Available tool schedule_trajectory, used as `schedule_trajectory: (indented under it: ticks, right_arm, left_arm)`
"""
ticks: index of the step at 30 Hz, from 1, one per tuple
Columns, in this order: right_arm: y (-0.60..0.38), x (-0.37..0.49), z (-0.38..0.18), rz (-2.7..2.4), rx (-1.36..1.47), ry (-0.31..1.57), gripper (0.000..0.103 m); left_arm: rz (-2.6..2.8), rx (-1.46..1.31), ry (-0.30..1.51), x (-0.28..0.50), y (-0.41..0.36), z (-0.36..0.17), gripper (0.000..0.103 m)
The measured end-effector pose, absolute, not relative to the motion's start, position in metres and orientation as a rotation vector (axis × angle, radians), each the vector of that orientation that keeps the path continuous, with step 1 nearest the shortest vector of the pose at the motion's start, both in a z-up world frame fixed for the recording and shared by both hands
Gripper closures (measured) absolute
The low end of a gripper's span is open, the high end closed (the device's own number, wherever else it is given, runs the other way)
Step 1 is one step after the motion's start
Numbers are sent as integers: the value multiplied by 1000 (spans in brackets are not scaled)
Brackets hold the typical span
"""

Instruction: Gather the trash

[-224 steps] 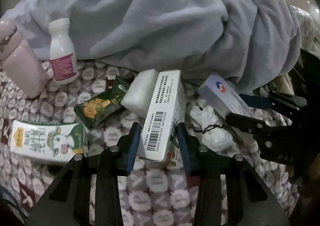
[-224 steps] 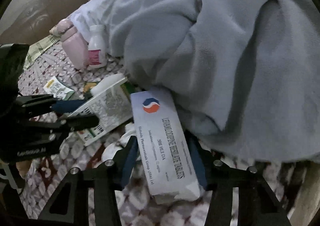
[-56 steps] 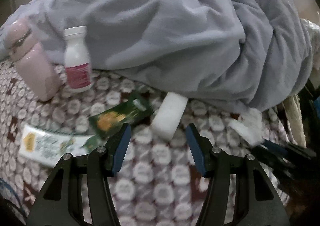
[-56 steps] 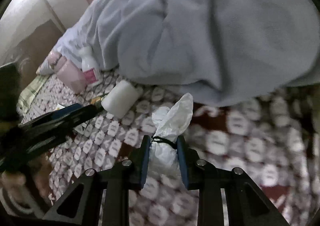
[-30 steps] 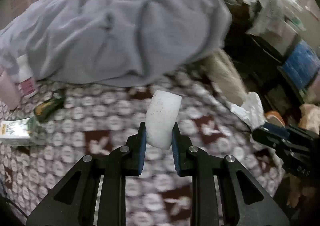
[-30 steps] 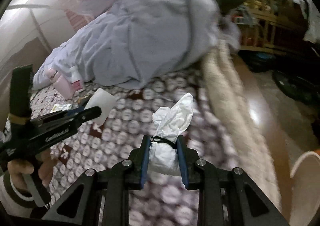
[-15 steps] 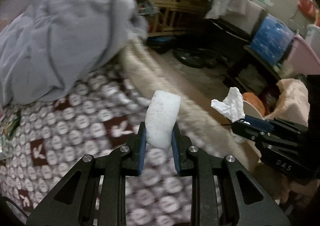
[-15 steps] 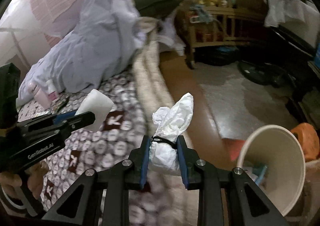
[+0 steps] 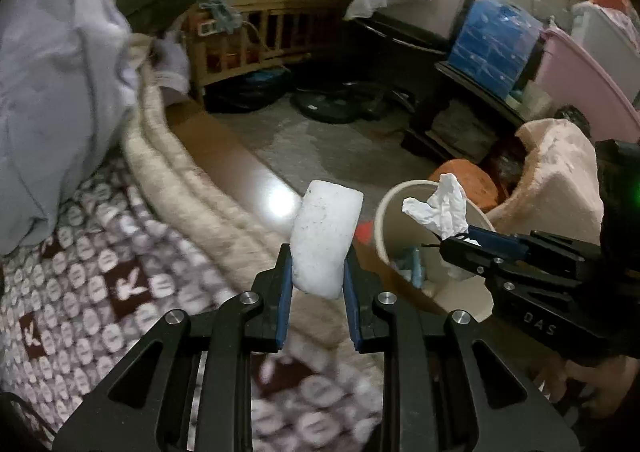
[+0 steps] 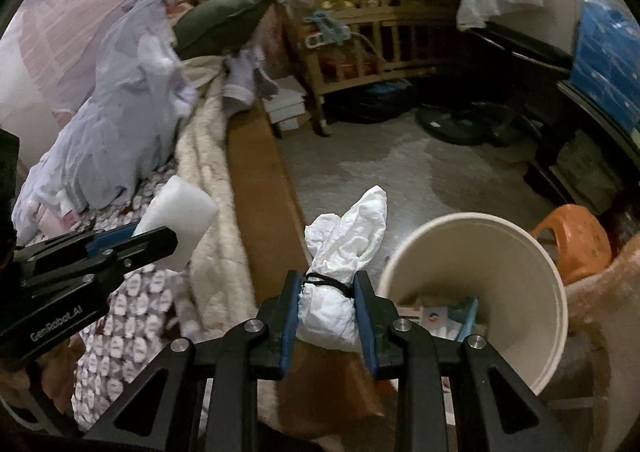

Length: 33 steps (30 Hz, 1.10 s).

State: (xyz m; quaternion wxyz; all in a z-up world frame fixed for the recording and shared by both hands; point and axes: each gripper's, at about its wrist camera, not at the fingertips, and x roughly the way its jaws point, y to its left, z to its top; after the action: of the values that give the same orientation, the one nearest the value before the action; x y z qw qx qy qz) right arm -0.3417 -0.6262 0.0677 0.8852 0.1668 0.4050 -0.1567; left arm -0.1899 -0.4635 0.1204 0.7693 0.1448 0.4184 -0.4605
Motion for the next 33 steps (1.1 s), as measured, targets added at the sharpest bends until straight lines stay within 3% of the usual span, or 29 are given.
schedule_trajectory:
  ticks: [33]
  right_arm:
    - [-727,-422,29,-538,524,848,78]
  left_arm:
    - [-1152,447,965,-248,-574,91,82]
